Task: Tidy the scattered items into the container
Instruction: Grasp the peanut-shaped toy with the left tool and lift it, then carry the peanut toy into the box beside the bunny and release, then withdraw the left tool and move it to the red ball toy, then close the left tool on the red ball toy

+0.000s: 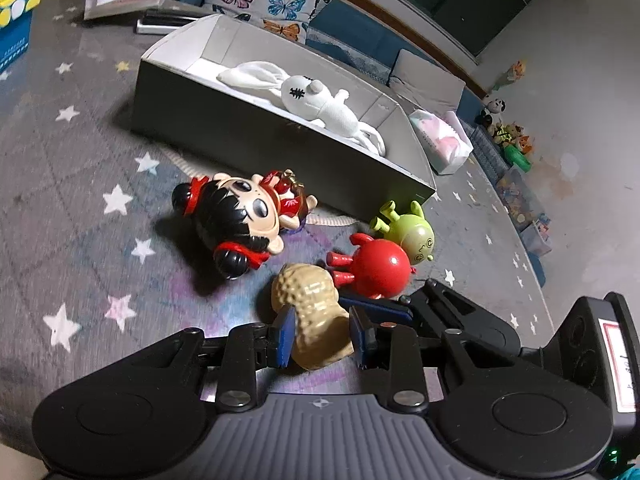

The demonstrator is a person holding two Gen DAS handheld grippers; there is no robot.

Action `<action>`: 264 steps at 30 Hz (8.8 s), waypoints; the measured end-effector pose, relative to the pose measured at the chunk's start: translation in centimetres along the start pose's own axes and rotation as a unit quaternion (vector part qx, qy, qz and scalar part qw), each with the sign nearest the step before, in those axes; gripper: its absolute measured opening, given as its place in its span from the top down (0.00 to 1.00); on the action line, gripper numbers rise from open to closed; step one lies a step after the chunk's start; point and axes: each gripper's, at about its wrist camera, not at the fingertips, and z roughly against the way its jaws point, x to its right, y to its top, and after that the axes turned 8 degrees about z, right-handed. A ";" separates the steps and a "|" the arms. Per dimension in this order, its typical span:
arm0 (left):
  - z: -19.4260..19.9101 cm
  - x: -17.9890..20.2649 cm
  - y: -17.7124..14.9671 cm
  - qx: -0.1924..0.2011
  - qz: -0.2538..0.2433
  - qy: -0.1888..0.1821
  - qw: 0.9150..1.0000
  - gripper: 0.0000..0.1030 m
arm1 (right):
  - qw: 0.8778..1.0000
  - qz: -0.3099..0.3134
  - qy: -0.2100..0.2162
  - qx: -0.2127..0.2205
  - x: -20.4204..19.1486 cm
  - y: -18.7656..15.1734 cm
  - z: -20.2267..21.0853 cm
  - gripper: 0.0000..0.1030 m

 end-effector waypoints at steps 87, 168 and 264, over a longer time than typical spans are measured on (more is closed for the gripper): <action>-10.4 7.7 15.5 0.044 -0.009 -0.056 0.997 0.62 | 0.980 -0.094 -0.175 0.009 16.7 6.2 -0.9 0.56; -5.7 6.5 10.1 0.056 -0.040 -0.027 0.997 0.63 | 0.967 -0.085 -0.240 0.025 12.9 4.5 3.8 0.54; -3.7 3.8 2.7 0.009 0.016 -0.059 0.998 0.63 | 0.966 -0.224 -0.116 0.050 5.9 -1.3 3.2 0.53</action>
